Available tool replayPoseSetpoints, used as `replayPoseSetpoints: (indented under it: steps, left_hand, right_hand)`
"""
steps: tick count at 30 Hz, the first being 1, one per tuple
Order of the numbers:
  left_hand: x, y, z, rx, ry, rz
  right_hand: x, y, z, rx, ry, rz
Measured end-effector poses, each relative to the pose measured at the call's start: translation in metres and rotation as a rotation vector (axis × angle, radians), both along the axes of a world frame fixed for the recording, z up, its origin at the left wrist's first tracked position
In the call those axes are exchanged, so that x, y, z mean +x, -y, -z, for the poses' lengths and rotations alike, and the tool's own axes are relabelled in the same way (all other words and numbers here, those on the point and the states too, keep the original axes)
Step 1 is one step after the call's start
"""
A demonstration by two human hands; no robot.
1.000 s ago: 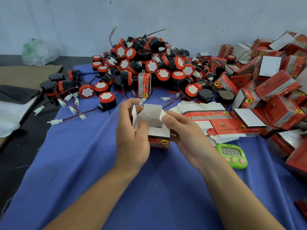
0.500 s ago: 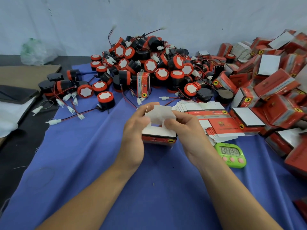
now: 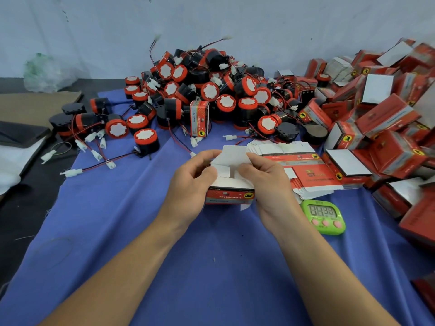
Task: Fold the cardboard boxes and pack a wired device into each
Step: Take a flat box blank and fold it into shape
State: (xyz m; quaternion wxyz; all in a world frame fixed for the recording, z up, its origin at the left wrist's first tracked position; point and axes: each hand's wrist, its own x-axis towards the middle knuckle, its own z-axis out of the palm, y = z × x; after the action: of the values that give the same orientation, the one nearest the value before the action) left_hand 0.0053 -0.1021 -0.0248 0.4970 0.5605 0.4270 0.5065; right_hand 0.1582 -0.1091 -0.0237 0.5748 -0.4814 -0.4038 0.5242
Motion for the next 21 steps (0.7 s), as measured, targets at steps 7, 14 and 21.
replayPoseSetpoints:
  steps: [7, 14, 21]
  left_hand:
    - [-0.003, -0.001, -0.002, 0.097, 0.111, 0.050]
    - [-0.005, 0.002, -0.001, 0.087, 0.045, 0.023]
    - [-0.007, 0.001, -0.002, 0.034, 0.043, 0.026]
  right_hand:
    - [0.018, -0.002, -0.009, -0.066, -0.218, -0.219]
    - [0.018, 0.000, -0.006, -0.038, -0.112, -0.278]
    - [0.011, 0.002, -0.007, 0.086, 0.074, -0.191]
